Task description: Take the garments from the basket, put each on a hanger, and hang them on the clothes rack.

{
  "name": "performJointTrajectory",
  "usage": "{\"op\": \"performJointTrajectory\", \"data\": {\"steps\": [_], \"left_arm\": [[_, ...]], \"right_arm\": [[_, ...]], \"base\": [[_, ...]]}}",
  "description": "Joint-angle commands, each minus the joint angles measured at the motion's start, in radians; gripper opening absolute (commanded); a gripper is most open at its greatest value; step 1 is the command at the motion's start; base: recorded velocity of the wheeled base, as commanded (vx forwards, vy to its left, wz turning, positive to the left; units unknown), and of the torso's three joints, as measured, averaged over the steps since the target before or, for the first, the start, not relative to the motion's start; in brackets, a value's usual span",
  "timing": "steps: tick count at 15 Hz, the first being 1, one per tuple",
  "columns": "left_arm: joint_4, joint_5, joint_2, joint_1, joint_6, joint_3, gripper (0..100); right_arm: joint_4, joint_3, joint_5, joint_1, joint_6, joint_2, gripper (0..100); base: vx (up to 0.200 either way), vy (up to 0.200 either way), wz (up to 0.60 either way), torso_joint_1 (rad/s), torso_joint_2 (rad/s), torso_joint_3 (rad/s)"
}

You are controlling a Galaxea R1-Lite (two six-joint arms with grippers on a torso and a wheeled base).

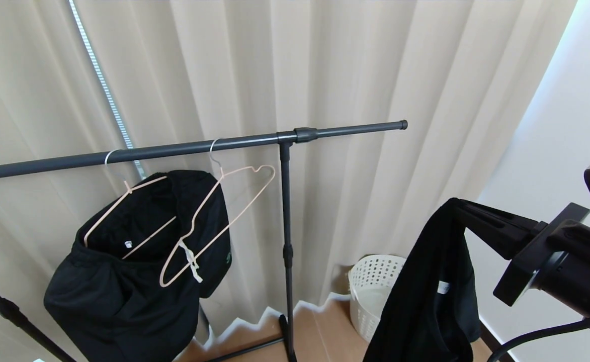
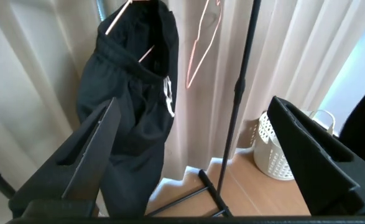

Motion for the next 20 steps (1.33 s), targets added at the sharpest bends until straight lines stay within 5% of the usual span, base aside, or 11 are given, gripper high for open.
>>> {"op": "performJointTrajectory", "data": {"steps": [1, 7, 11, 20], "left_arm": [[-0.001, 0.001, 0.001, 0.001, -0.002, 0.0, 100], [-0.001, 0.011, 0.001, 0.001, -0.005, 0.0, 100], [-0.001, 0.009, 0.001, 0.001, 0.0, 0.0, 100], [-0.001, -0.006, 0.003, 0.001, 0.02, 0.0, 100]], "right_arm": [[0.0, 0.001, -0.001, 0.0, -0.001, 0.0, 0], [0.001, 0.001, -0.001, 0.0, -0.001, 0.004, 0], [0.0, 0.006, 0.0, -0.007, -0.034, 0.003, 0], [0.001, 0.008, -0.003, -0.009, -0.044, 0.006, 0]], "base": [[-0.2, 0.0, 0.0, 0.002, 0.01, 0.002], [-0.067, 0.2, 0.0, -0.005, 0.0, 0.004], [0.0, 0.0, 0.45, 0.009, 0.0, 0.004], [0.0, 0.0, 0.0, 0.0, 0.0, 0.0]]}}
